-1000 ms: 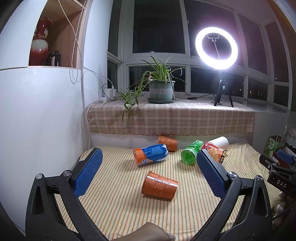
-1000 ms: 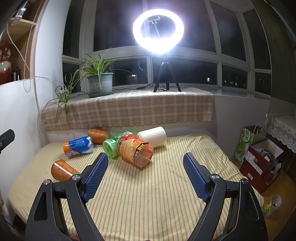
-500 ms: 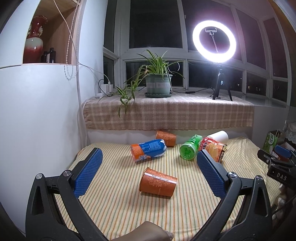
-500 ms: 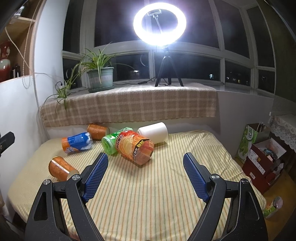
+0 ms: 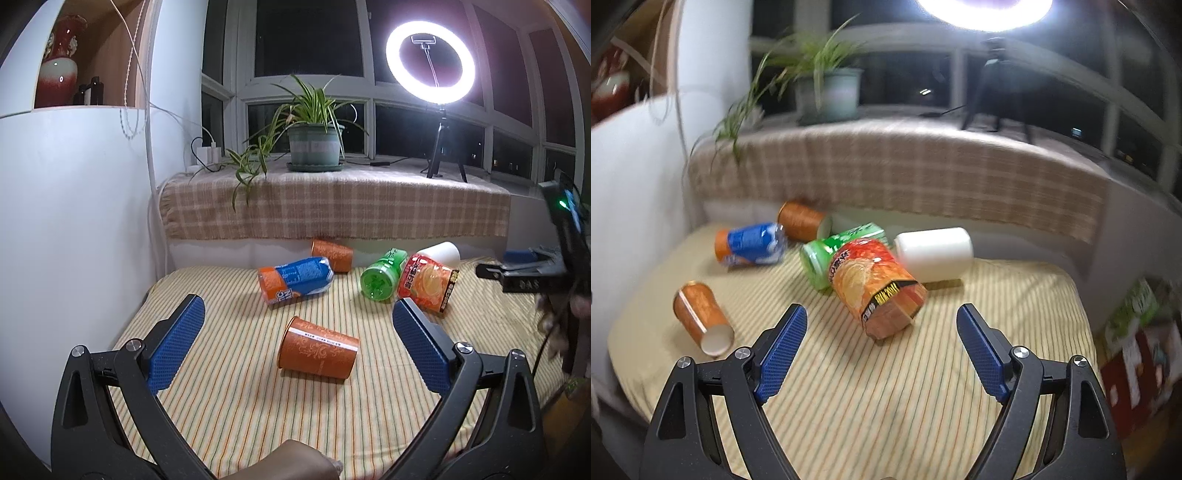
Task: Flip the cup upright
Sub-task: 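Grasp the lying orange lemon-print cup with the right gripper and lift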
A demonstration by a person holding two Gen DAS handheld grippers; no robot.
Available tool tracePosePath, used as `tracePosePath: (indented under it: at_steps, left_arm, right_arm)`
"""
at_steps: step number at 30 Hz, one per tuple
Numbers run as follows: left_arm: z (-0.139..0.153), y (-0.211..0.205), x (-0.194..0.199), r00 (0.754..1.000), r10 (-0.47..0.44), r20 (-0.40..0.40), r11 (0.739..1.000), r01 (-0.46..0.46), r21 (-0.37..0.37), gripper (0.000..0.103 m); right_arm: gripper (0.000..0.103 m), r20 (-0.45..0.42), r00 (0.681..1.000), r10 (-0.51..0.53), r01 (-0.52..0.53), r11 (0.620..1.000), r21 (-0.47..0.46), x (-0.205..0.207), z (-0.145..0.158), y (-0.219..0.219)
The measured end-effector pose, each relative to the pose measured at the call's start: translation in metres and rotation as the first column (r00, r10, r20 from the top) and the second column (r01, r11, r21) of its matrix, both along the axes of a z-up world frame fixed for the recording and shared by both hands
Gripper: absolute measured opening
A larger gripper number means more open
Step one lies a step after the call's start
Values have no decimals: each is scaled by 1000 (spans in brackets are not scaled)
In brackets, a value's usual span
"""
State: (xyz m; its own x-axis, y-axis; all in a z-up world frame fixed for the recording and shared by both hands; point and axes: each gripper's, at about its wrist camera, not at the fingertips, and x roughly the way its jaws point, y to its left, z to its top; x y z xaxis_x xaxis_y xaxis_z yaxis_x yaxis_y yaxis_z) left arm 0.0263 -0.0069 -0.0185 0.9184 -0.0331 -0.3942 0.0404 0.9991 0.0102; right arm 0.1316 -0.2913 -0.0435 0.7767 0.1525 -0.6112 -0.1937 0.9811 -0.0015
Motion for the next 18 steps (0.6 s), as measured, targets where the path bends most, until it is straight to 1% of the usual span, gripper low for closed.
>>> tracePosePath:
  at_steps: [2, 5, 8, 10, 13, 18]
  left_arm:
    - [-2, 2, 3, 1000, 5, -10, 1000, -5, 0, 103]
    - [-5, 5, 6, 1000, 14, -22, 1000, -14, -1, 103]
    - [-8, 9, 8, 999, 26, -28, 1000, -26, 0, 103]
    - [-9, 12, 9, 999, 34, -30, 999, -34, 1, 103]
    - [-10, 17, 10, 998, 52, -33, 999, -52, 3, 103]
    - [-10, 27, 10, 996, 81, -36, 997, -81, 3, 103]
  right_arm:
    - [83, -18, 998, 52, -53, 997, -57, 14, 2, 8]
    - [83, -48, 991, 129, -133, 984, -116, 33, 4, 20]
    - [83, -126, 972, 201, -217, 967, -131, 61, -3, 30]
    - [83, -183, 952, 247, -273, 952, -136, 78, -10, 36]
    - [83, -255, 930, 265, -320, 924, -208, 103, -23, 47]
    - [83, -362, 888, 283, -390, 881, -268, 132, -42, 57]
